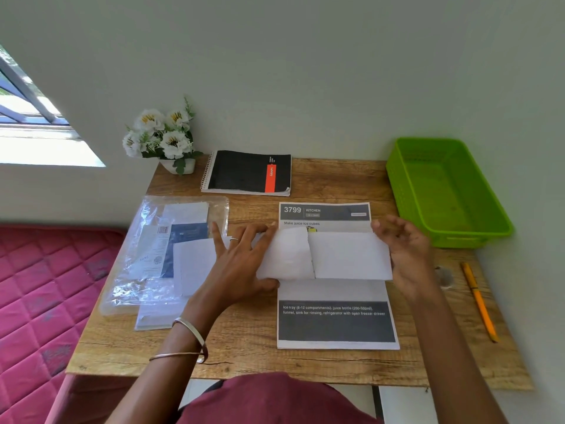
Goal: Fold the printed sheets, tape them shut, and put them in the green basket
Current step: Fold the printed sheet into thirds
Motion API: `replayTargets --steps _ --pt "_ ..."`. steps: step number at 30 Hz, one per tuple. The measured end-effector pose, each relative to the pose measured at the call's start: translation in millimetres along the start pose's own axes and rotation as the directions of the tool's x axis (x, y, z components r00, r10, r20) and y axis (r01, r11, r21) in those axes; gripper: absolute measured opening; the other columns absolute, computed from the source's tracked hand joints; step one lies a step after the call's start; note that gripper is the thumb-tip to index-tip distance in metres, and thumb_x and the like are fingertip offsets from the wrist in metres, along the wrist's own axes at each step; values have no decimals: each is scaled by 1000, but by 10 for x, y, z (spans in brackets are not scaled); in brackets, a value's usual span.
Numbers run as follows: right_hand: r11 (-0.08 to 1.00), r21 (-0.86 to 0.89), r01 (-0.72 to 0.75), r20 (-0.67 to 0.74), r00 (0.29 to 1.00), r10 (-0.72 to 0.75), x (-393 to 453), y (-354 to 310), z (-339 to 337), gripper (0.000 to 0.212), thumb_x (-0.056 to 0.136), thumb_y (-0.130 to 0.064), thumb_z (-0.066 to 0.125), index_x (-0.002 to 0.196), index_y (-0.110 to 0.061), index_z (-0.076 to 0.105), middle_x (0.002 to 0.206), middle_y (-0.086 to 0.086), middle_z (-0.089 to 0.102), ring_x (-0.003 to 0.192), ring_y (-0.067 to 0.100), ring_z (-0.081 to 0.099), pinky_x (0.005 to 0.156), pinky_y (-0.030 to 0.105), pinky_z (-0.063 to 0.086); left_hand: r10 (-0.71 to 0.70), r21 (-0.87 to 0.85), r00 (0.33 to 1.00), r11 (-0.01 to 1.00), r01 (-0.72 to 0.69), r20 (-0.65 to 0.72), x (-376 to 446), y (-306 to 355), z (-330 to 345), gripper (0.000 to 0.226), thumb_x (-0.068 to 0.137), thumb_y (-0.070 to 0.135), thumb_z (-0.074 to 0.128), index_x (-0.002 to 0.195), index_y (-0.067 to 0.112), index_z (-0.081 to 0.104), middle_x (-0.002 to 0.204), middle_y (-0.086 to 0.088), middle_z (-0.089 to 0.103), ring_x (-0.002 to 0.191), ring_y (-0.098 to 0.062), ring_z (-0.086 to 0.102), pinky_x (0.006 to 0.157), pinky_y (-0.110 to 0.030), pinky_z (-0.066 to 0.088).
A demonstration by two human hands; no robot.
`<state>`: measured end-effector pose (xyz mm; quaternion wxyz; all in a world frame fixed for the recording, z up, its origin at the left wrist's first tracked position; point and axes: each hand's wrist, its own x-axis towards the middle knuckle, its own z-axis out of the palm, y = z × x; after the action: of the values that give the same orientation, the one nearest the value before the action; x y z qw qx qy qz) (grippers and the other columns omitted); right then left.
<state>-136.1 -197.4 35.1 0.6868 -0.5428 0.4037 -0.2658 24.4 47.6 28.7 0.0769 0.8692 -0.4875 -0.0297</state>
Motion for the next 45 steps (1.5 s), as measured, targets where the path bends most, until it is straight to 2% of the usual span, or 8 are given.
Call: replayTargets --steps 7,14,20,27,32,36,39,45 --pt "995 -91 -36 -217 976 15 -203 197 84 34 69 -25 84 95 -13 64 100 13 70 97 27 66 88 46 54 35 32 999 999 -36 25 -12 24 22 102 71 66 56 149 25 4 145 -2 25 139 -26 17 96 -56 -34" --pt "968 -217 124 33 992 -119 -287 76 350 11 83 -16 72 94 -15 71 87 -2 71 84 9 64 73 13 51 74 26 994 997 -77 84 9 140 35 102 68 73 41 149 26 0 146 4 20 139 -20 10 101 -63 -26" --pt "842 -470 263 109 965 -240 -466 181 574 52 93 -24 59 140 -8 43 111 -5 58 95 11 58 76 15 46 28 -6 999 1000 -28 26 -8 99 -6 103 65 75 36 149 26 2 145 2 22 138 -20 12 98 -55 -33" --pt "853 -371 367 56 926 -374 -687 263 574 8 87 -21 67 95 -19 67 89 -5 69 82 3 64 67 10 49 23 -7 1000 1000 -23 0 6 83 10 103 66 75 38 149 25 0 144 1 22 137 -21 11 94 -50 -39" --pt "838 -424 344 262 932 -250 -648 324 622 33 80 -49 56 98 -25 69 118 -7 51 112 9 45 73 7 41 32 -27 999 999 -32 7 37 133 20 103 67 73 39 149 25 0 144 1 22 137 -20 11 100 -55 -32" --pt "886 -435 160 331 943 -8 -606 374 670 32 70 -59 57 93 -39 65 135 -12 34 127 6 26 99 28 35 37 -67 999 997 -36 5 63 159 23 97 72 70 41 149 23 5 143 0 25 137 -21 18 105 -58 -25" --pt "928 -366 69 408 908 93 -570 417 682 32 68 -56 69 96 -42 65 136 -10 38 129 12 39 103 42 43 39 -129 999 991 -39 4 92 174 85 88 83 55 53 150 22 6 141 -1 27 135 -20 25 111 -57 -14" --pt "969 -237 71 459 887 48 -496 444 684 39 66 -41 82 96 -17 76 112 11 65 104 22 63 84 38 55 60 -268 998 961 -65 -27 118 184 126 80 88 44 56 149 21 11 139 -3 30 133 -17 25 117 -48 -1"
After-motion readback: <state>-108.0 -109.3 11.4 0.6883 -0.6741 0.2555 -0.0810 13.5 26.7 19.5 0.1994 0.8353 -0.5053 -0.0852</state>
